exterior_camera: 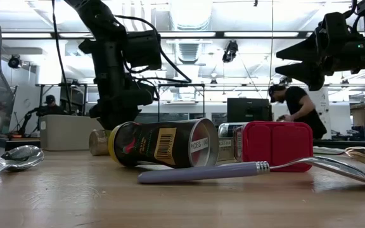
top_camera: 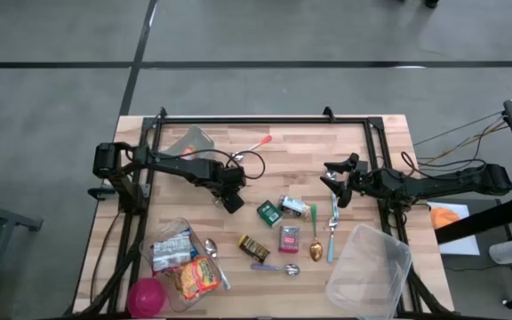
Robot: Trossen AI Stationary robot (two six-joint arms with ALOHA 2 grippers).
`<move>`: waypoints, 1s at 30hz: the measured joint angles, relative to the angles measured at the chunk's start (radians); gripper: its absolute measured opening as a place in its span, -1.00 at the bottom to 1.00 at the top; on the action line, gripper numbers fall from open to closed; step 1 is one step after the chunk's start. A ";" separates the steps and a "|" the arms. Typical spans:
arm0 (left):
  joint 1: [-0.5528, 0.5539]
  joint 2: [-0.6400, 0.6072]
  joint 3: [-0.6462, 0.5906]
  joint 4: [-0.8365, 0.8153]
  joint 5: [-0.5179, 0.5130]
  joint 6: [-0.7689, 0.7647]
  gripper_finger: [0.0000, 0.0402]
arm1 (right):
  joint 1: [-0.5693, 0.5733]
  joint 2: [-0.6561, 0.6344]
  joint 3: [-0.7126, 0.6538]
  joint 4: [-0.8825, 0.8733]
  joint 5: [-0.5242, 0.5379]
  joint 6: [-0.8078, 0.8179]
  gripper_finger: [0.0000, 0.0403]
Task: Pick & Place Food Item
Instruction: Put the green seasoning bottle into the gray bin
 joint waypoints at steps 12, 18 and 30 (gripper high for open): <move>0.000 -0.013 0.000 0.000 0.006 0.000 -0.26 | 0.000 0.000 0.000 0.000 0.000 0.000 0.37; 0.000 -0.032 0.043 -0.062 0.008 -0.001 -0.26 | 0.000 0.000 0.000 0.000 0.000 0.000 0.37; 0.000 -0.037 0.249 -0.373 -0.080 -0.018 -0.26 | 0.000 0.000 0.000 0.000 0.000 0.000 0.37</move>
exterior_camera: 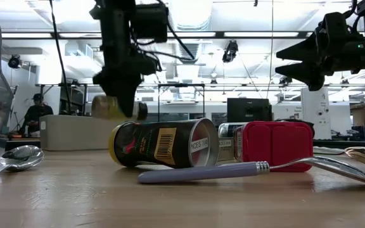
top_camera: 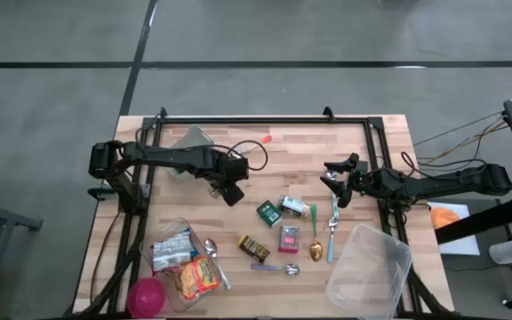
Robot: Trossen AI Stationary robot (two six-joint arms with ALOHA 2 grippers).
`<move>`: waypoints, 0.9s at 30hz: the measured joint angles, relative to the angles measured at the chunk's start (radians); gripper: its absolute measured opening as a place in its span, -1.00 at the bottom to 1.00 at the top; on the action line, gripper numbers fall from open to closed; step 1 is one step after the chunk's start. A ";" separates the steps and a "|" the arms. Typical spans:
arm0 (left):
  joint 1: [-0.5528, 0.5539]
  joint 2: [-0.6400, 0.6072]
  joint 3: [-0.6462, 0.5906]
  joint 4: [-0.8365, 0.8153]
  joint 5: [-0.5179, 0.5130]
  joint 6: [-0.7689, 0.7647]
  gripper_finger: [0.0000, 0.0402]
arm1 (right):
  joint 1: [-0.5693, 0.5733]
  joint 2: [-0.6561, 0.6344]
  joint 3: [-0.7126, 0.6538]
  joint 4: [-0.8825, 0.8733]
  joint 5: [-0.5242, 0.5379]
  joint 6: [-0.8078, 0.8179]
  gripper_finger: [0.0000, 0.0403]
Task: Pick & Place Food Item
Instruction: Put the green seasoning bottle into the gray bin
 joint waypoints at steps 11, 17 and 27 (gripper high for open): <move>0.015 -0.074 0.100 -0.224 -0.263 -0.070 -0.26 | 0.000 0.000 0.000 0.000 0.000 0.000 0.37; 0.087 -0.165 0.077 -0.236 -0.325 -0.061 -0.26 | 0.000 0.000 0.000 0.000 0.000 0.000 0.37; 0.265 -0.228 0.066 -0.251 -0.325 0.102 -0.26 | 0.000 0.000 0.000 0.000 0.000 0.000 0.37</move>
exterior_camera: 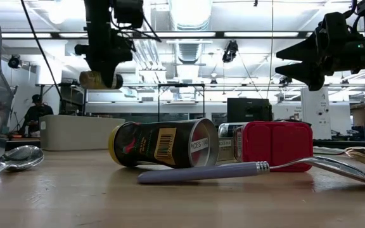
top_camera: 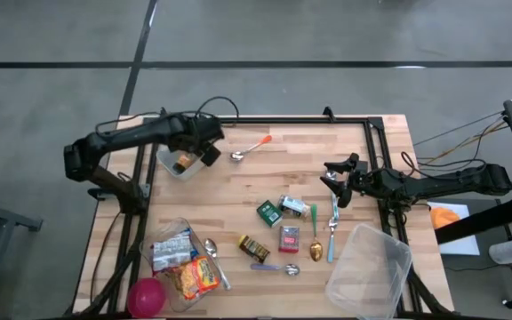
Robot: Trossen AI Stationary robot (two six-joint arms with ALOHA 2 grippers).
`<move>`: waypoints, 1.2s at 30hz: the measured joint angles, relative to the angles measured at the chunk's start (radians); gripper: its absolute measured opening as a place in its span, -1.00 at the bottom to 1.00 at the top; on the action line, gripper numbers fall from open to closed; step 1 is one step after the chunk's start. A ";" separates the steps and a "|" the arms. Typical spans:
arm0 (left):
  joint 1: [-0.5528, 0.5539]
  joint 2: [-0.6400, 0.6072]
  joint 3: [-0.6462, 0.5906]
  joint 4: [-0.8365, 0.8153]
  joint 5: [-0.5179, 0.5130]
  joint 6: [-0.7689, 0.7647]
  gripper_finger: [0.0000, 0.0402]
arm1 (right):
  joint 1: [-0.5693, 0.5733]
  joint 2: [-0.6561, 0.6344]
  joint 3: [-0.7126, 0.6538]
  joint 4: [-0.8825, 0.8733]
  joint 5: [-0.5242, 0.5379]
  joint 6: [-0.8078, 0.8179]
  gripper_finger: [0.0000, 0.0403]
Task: Pick & Place Food Item
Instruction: Put the green seasoning bottle into the gray bin
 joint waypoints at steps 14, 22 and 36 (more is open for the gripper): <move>0.136 0.006 -0.077 0.060 0.019 0.126 -0.26 | 0.000 0.000 0.000 0.000 0.000 0.000 0.37; 0.176 0.006 -0.188 0.129 0.055 0.132 -0.26 | 0.000 0.000 0.000 0.000 0.000 0.000 0.37; 0.225 0.006 -0.370 0.339 0.189 0.207 -0.26 | 0.000 0.000 0.000 0.000 0.000 0.000 0.37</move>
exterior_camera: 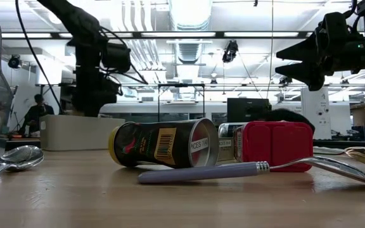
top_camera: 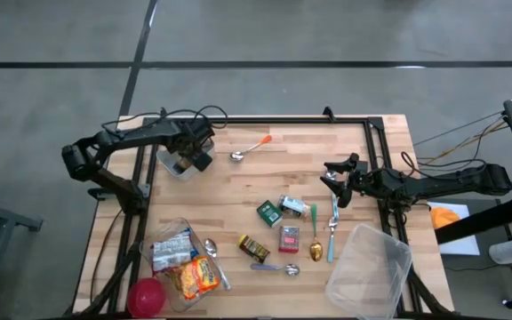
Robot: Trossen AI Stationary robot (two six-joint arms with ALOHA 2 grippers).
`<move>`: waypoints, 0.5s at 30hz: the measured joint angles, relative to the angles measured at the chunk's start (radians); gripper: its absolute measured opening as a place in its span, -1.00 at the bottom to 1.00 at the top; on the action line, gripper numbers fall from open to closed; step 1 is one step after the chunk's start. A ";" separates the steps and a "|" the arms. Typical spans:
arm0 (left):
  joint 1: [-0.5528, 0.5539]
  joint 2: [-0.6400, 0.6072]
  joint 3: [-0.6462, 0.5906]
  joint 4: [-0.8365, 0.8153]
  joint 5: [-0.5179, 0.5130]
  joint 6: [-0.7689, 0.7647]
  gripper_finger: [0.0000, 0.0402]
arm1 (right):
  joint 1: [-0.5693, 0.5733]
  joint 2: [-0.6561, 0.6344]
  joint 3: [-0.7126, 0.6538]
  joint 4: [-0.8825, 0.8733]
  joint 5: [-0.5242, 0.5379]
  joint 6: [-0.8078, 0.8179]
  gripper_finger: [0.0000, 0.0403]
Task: Pick & Place Food Item
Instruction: Put the green seasoning bottle into the gray bin
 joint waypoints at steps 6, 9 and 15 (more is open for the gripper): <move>0.005 0.000 -0.023 0.006 0.029 -0.003 -0.26 | 0.000 0.000 0.000 0.000 0.000 0.000 0.37; 0.005 0.000 -0.023 0.021 0.060 -0.003 -0.26 | 0.000 0.000 0.000 0.000 0.000 0.000 0.37; 0.005 0.000 -0.023 0.034 0.075 -0.003 -0.20 | 0.000 0.000 0.000 0.000 0.000 0.000 0.37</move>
